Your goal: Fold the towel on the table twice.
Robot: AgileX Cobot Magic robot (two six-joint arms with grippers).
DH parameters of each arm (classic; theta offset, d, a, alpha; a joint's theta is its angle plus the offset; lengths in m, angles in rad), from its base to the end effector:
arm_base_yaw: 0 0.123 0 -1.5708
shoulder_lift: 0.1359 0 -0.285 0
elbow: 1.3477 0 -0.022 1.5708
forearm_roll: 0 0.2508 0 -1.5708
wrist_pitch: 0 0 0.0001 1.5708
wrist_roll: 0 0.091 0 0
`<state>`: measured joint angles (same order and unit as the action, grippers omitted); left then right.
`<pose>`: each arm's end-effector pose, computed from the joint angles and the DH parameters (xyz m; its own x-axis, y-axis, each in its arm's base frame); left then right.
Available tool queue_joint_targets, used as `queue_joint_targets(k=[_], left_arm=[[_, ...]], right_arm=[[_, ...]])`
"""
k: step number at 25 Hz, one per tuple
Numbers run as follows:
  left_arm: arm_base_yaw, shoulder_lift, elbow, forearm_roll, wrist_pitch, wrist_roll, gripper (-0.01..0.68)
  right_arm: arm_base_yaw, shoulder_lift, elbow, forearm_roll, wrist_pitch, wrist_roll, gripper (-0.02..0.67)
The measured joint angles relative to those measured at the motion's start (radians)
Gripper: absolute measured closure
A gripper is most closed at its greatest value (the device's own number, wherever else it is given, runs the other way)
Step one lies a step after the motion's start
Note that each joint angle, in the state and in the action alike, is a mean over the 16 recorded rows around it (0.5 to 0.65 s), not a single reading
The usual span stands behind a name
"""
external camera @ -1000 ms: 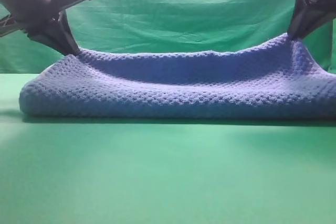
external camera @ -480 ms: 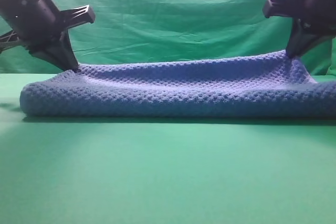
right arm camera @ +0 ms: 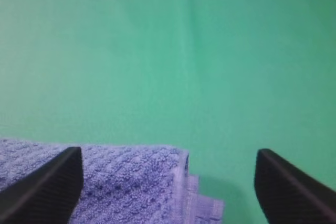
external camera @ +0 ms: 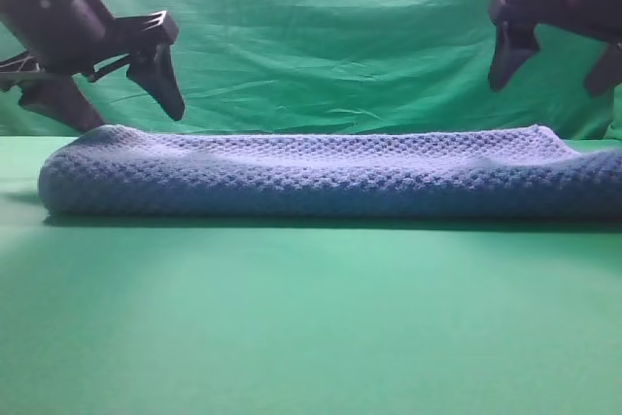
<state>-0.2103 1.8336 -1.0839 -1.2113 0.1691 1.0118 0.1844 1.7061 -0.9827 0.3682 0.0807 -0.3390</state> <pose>0.3777 -0.0954 0.1893 -0.6967 -0.0467 -0.7158 0.1905 0.9500 -0.2474 0.3534 0.0686 0.2068 -0.6474 -0.0922 -0.7565 -0.1868 0.9816 0.0402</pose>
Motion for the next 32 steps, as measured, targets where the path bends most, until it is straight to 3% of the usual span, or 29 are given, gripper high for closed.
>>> queue_joint_targets(k=[3,7,16,20,25,32], left_arm=[[0.000,-0.037,-0.003,0.014,0.019,0.014,0.126],[0.000,-0.110,-0.004,0.035,0.057,0.021,0.122],[0.000,-0.339,-0.004,0.088,0.204,-0.007,0.410],[0.000,-0.448,-0.004,0.133,0.281,-0.066,0.542],[0.000,-0.583,-0.004,0.245,0.379,-0.195,0.656],[0.000,-0.772,0.001,0.434,0.490,-0.406,0.673]], right_arm=[[-0.011,-0.048,0.000,0.000,0.036,-0.010,0.083],[-0.026,-0.138,-0.001,0.000,0.108,-0.027,0.138],[-0.038,-0.397,-0.001,-0.001,0.341,-0.058,0.465],[-0.038,-0.511,-0.001,-0.002,0.445,-0.061,0.575],[-0.038,-0.641,-0.001,-0.003,0.562,-0.055,0.643],[-0.038,-0.792,-0.001,-0.005,0.670,-0.030,0.649]])
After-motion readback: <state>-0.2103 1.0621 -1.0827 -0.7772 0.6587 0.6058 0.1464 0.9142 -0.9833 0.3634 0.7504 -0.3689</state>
